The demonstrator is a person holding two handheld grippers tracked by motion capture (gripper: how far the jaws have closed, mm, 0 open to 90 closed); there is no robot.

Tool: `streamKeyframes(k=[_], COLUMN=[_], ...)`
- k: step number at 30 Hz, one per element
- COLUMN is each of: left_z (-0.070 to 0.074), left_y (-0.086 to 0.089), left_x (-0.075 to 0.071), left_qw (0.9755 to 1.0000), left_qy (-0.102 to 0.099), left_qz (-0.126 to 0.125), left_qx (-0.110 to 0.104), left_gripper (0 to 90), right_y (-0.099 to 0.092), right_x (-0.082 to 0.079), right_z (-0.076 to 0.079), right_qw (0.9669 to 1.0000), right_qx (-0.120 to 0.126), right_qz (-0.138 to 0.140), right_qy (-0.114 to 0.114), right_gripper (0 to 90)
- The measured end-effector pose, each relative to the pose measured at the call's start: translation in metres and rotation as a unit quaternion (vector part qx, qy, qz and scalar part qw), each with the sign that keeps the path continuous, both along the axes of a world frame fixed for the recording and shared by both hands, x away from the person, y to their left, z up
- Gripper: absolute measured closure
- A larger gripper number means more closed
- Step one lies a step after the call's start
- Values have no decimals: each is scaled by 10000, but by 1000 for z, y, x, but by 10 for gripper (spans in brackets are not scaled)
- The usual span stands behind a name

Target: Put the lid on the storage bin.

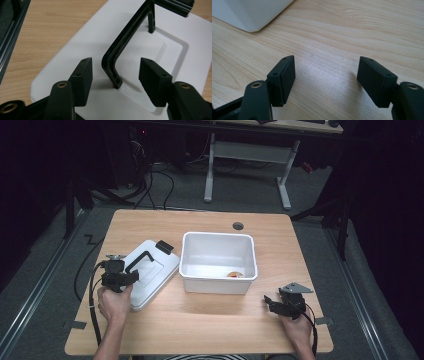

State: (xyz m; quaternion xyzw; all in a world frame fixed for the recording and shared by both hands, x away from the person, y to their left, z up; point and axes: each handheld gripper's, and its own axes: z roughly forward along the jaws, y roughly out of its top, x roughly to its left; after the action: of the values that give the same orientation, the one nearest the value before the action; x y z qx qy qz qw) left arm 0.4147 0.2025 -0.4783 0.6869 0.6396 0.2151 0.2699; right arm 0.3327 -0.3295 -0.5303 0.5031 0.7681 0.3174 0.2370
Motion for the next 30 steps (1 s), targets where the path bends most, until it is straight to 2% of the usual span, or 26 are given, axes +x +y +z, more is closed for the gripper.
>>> streamKeyframes(k=[15,30], left_z=[-10,-12], left_y=[4,6], left_x=[11,14], left_qw=[9996,9992], left_qy=[68,94], left_qz=[266,333], left_qx=[-62,-209], left_gripper=[544,658], right_y=[0,-1], right_x=[0,0], right_z=[0,0], right_qw=[10000,10000], right_qx=[21,60], right_qz=[21,46], right_qy=[16,54], right_gripper=[310,310])
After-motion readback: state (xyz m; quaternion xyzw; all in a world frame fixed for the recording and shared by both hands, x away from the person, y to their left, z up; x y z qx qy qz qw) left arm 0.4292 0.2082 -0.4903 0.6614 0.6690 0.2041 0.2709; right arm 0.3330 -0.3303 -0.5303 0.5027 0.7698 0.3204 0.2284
